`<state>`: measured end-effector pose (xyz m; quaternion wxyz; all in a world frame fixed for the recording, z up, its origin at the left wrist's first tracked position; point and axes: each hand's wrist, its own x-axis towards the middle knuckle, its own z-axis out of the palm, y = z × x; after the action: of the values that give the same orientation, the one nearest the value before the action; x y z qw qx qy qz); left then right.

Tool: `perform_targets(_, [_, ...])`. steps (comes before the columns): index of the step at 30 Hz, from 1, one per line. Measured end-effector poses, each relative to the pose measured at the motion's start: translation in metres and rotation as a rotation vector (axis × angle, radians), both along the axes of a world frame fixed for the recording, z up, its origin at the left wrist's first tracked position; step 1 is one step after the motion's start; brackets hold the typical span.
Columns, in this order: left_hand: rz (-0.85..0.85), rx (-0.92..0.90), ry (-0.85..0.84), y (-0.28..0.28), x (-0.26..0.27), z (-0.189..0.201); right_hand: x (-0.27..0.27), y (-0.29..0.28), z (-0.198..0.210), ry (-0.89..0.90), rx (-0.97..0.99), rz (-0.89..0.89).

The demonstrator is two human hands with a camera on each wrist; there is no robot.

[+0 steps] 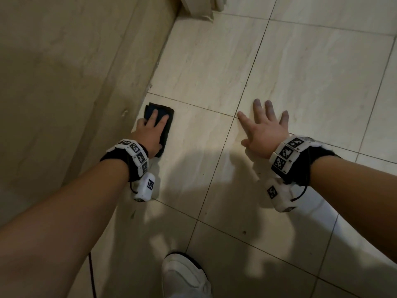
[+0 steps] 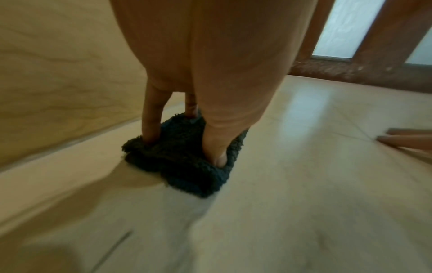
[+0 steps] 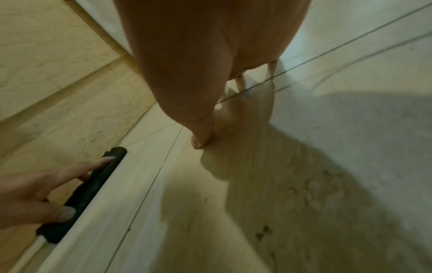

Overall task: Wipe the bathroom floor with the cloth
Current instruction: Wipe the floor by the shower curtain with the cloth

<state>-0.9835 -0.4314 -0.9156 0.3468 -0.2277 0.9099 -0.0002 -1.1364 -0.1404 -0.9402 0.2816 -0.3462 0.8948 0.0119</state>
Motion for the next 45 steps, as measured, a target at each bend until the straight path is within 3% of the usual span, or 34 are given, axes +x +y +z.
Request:
perform_targets(6, [-0.198, 0.01, 0.044, 0.052, -0.051, 0.002, -0.006, 0.003, 0.007, -0.01, -0.003, 0.015])
perform_targets(10, [-0.21, 0.025, 0.05, 0.084, -0.07, 0.002, -0.011, 0.031, 0.02, -0.054, -0.034, -0.077])
perform_targets(14, [-0.234, 0.029, 0.06, 0.101, -0.074, 0.002, -0.014, 0.079, 0.027, -0.042, -0.033, -0.225])
perform_targets(20, [-0.245, -0.01, 0.072, 0.124, -0.083, 0.0, -0.04, 0.13, 0.024, 0.122, -0.077, -0.269])
perform_targets(29, [-0.313, 0.092, 0.043, 0.17, -0.065, 0.011, -0.042, 0.202, 0.027, 0.071, 0.01, -0.374])
perform_targets(41, [-0.369, 0.018, 0.043, 0.165, -0.074, 0.011, -0.057, 0.272, 0.027, 0.087, 0.112, -0.543])
perform_targets(45, [-0.359, 0.038, 0.046, 0.195, -0.084, 0.011, -0.058, 0.293, 0.024, 0.092, 0.128, -0.557])
